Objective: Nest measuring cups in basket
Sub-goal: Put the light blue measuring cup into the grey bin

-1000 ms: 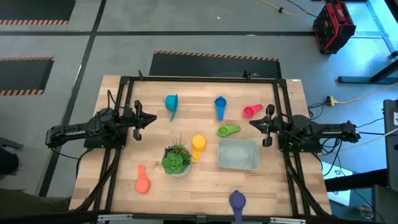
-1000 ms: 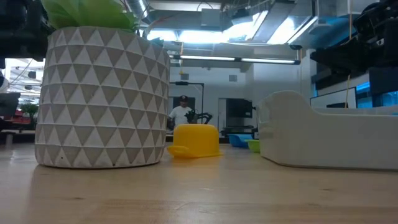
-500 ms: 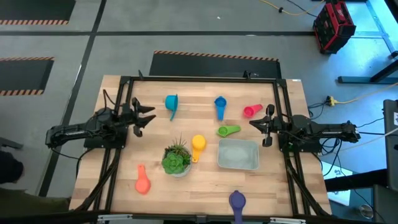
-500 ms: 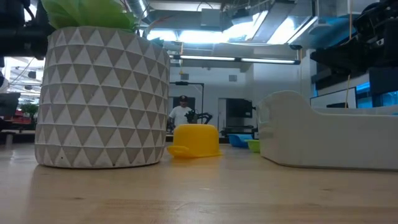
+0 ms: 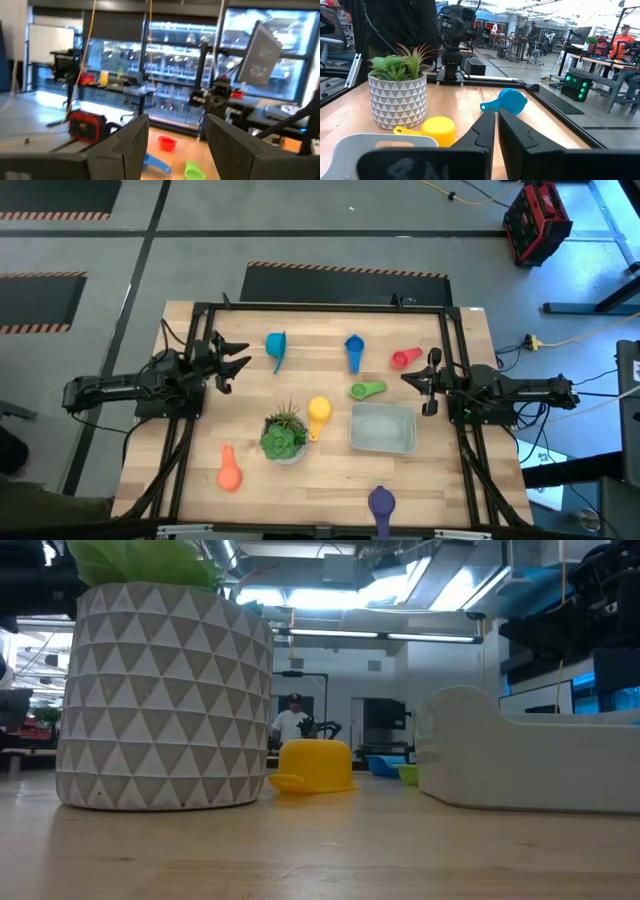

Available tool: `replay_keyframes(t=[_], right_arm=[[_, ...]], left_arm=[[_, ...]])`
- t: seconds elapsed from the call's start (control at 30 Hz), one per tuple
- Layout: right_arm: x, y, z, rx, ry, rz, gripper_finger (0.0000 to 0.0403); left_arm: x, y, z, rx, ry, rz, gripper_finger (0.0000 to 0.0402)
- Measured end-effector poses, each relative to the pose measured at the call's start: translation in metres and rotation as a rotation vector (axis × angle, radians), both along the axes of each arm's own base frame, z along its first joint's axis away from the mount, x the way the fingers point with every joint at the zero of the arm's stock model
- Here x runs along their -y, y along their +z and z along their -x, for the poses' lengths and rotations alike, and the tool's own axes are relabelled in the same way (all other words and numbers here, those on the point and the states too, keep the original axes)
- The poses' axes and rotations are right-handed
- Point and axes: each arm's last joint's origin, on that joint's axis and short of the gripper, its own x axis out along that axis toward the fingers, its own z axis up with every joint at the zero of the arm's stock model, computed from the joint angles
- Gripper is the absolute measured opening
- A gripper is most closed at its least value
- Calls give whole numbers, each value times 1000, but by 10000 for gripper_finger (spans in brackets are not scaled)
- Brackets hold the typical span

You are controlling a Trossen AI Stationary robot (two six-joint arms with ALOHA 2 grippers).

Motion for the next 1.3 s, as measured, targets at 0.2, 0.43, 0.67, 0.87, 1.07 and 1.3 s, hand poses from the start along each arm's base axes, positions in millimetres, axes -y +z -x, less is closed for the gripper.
replay_keyframes(t=[0.2,0.43,0.67,0.87,1.07,1.3], right_arm=[[0,0,0,0,0,0,28],[0,0,0,0,0,0,28],[0,0,0,0,0,0,28],[0,0,0,0,0,0,28],[0,0,0,0,0,0,28],[0,0,0,0,0,0,28]], left_arm=[[-5,20,-14,-65,68,28,188],[-14,50,-44,-183,162,63,188],[-24,75,-84,-410,272,96,188],[-32,92,-120,-537,298,134,188],[-42,94,-146,-645,379,220,188],[-60,89,-170,-742,448,326,188]])
